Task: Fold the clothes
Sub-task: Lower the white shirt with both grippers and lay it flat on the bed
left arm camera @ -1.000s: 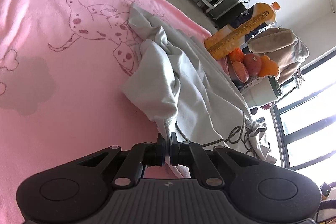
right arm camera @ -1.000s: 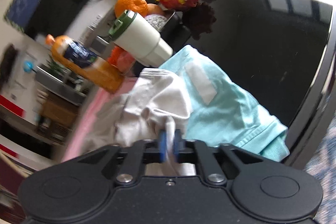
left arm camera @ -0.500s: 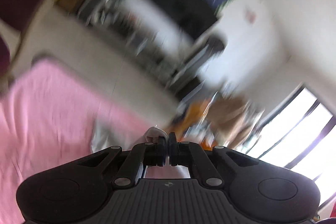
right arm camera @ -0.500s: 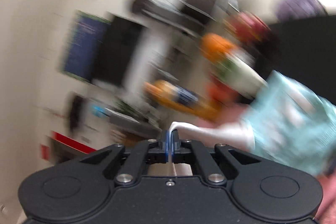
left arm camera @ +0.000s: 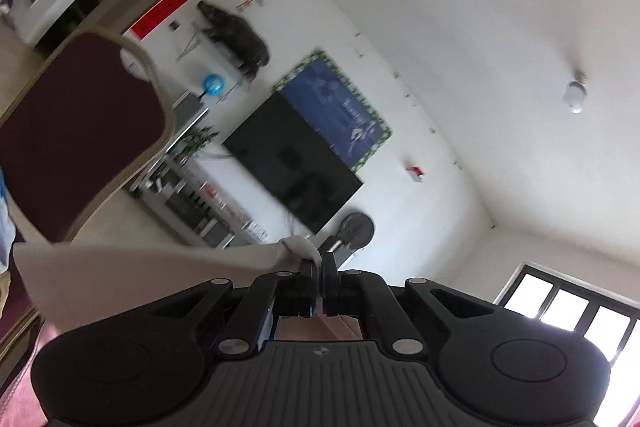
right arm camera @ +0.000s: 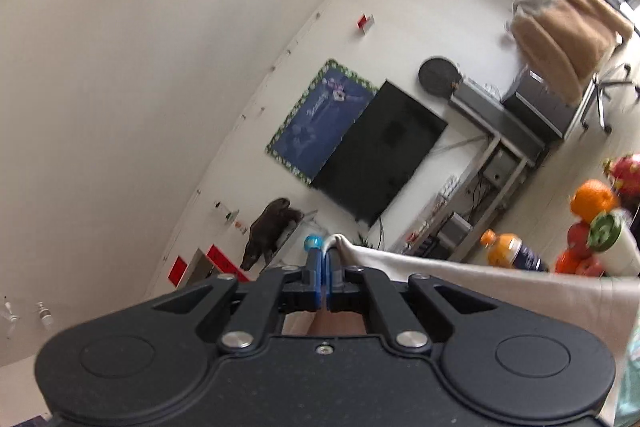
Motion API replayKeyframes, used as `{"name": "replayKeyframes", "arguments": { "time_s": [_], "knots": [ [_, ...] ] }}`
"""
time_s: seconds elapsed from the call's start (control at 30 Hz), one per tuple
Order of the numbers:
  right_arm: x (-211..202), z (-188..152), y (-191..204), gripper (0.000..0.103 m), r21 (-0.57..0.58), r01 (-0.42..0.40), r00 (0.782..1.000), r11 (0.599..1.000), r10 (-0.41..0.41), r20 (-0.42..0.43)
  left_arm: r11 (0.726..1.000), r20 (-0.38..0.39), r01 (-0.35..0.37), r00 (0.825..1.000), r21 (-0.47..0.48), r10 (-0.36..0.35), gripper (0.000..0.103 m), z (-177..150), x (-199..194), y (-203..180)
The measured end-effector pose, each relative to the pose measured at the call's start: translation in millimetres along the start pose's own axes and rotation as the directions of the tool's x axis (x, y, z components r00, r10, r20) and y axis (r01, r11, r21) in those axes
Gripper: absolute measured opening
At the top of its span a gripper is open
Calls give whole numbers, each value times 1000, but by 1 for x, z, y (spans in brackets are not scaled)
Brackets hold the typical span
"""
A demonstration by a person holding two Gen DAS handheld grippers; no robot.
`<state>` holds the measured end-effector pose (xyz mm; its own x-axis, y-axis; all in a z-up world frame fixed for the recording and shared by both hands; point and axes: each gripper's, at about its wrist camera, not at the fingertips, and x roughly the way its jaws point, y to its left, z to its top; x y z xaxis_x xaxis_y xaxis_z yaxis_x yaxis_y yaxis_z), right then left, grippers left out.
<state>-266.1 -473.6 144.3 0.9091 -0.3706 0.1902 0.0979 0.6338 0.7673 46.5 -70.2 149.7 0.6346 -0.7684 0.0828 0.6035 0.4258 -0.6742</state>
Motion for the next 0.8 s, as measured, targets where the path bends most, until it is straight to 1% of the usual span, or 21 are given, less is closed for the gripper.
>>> {"name": "replayKeyframes", "arguments": {
  "time_s": [0.03,0.07,0.13,0.2,0.27,0.3,0.33,0.37,0.4,0.43,0.47,0.5,0.53,0.57,0.6,0.63,0.67,0.7,0.73,0.77,0.8],
  "knots": [
    [11,-1,-4,2,-5,16,1000,1000,-16,-14,1000,-14,-24,1000,3,24,0,2,8,3],
    [24,-4,-9,2,-5,37,999,999,-37,-34,998,-37,-64,997,16,64,0,3,22,9],
    [60,-15,-22,2,11,101,990,995,-99,-101,986,-98,-157,982,50,161,0,4,58,22],
    [102,-30,-38,2,6,182,967,983,-178,-181,964,-168,-255,950,77,265,0,4,106,46],
    [149,-47,-54,2,-26,269,932,963,-267,-246,944,-251,-326,910,56,329,0,5,156,78],
    [171,-55,-62,2,-44,306,912,951,-306,-273,937,-277,-347,897,40,344,0,7,175,88],
    [191,-62,-65,2,-60,331,898,942,-334,-287,931,-301,-364,885,27,354,0,8,193,96],
    [209,-67,-66,2,-81,349,889,934,-357,-287,925,-298,-378,880,36,371,0,15,205,98],
    [224,-68,-65,2,-98,358,887,929,-370,-275,927,-266,-369,889,62,372,0,22,211,90],
    [234,-66,-59,2,-111,349,896,931,-366,-254,930,-228,-354,902,93,366,0,28,214,79],
    [239,-62,-49,2,-122,319,914,940,-339,-221,937,-178,-325,922,124,344,0,35,210,66],
    [235,-59,-37,2,-132,272,938,953,-293,-184,943,-125,-293,942,156,313,0,41,202,51],
    [229,-54,-26,2,-150,226,958,963,-248,-145,946,-73,-261,958,190,279,0,48,195,37],
    [219,-46,-15,2,-179,183,974,967,-203,-103,947,-30,-232,969,221,244,0,50,184,25],
    [208,-39,-8,2,-205,150,984,967,-167,-68,947,-9,-212,975,242,221,0,48,173,19],
    [197,-35,-5,2,-223,132,988,966,-146,-44,946,6,-197,979,259,202,0,44,163,15],
    [187,-32,-5,2,-235,123,990,964,-134,-33,943,21,-181,983,277,183,0,41,153,11],
    [178,-34,-12,2,-239,125,989,963,-138,-42,943,13,-181,983,279,185,0,31,146,15],
    [169,-35,-18,2,-242,127,988,962,-143,-50,943,-3,-186,981,275,194,0,20,141,21],
    [161,-39,-27,2,-248,137,985,959,-159,-68,945,-35,-206,975,253,221,0,6,137,34],
    [157,-49,-41,2,-258,164,975,952,-196,-104,947,-74,-231,965,225,253,0,-10,135,49]
  ]
}}
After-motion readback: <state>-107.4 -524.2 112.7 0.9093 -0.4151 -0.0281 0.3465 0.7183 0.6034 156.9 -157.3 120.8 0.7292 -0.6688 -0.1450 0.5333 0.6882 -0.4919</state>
